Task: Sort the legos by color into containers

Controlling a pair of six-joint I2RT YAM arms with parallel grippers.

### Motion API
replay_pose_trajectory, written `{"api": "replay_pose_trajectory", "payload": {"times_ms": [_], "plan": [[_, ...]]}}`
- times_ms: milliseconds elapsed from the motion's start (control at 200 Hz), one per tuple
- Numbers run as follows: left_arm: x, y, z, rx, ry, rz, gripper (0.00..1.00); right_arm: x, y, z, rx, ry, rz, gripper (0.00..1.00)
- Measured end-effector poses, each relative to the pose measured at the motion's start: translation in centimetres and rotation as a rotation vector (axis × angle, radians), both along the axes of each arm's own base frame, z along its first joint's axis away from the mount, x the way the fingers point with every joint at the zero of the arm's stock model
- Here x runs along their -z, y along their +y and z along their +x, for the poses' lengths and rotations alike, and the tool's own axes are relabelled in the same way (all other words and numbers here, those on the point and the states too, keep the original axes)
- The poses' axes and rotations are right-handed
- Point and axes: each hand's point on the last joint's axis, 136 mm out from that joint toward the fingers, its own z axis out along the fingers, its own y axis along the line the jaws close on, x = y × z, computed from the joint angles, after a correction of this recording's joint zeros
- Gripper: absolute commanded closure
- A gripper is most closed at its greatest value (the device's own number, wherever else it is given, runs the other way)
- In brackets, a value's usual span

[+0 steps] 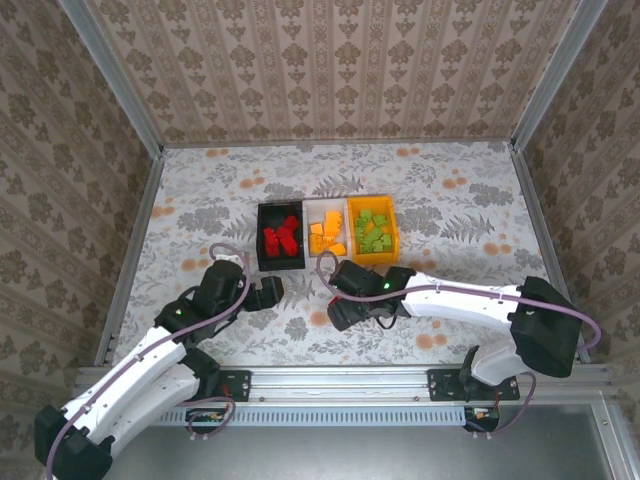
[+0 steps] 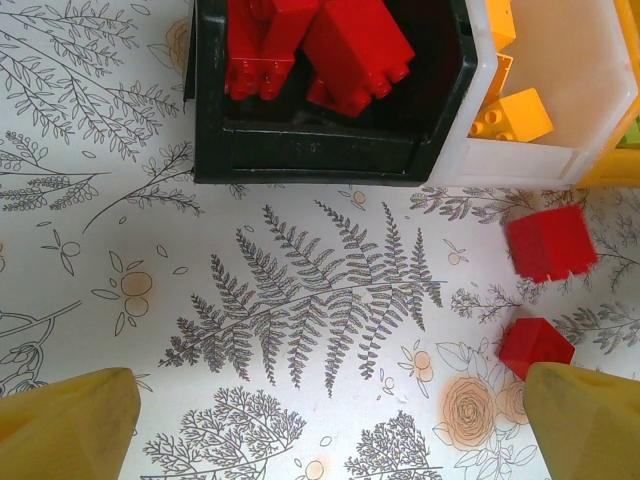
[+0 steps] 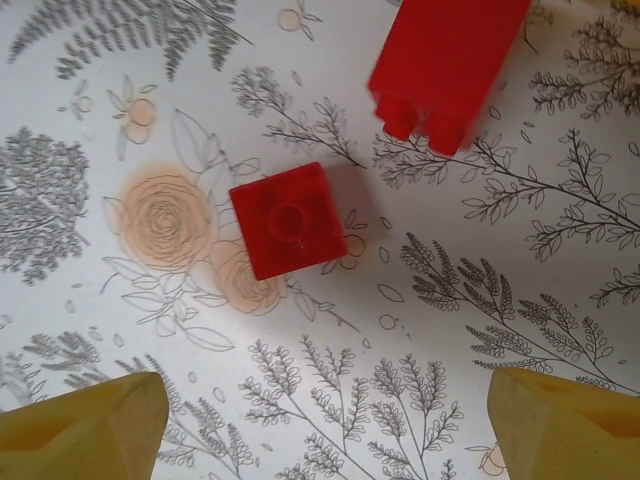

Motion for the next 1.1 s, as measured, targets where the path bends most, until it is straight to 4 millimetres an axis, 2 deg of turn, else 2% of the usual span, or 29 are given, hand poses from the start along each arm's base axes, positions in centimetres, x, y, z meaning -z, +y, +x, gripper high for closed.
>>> {"api": "replay_pose_trajectory", "payload": {"times_ms": [125,340,500,615,765,815,935,1100], "plan": [[0.0,0.0,0.0,0.000,0.001,0.000,0.00,0.9,0.2,1.2,0.042,0.001,0.007,0.14],[0.4,0.1,-0.1,-0.003,0.006,0.001,0.00,1.6,0.1,5.1,0.200,-0.061,0.038,0.14],[0.5,0.1,-0.2,-0.003,0.007,0.002,0.00,2.9,0.9,7.5,0.257,-0.099,0.026,0.18],[0.5,0.1,-0.2,-0.003,0.007,0.001,0.00,4.0,0.9,8.4,0.275,-0.111,0.016,0.23],[0.5,0.1,-0.2,-0.002,0.006,0.000,0.00,5.0,1.0,9.7,0.291,-0.137,0.016,0.35],[0.5,0.1,-0.2,0.000,0.006,-0.002,0.00,5.4,0.9,10.0,0.291,-0.146,0.008,0.42],[0.5,0.1,-0.2,0.000,0.007,-0.002,0.00,5.2,1.0,10.5,0.283,-0.171,0.008,0.58],[0.7,0.1,-0.3,0.001,0.008,-0.002,0.00,5.0,1.2,10.5,0.276,-0.177,0.039,0.70]]}}
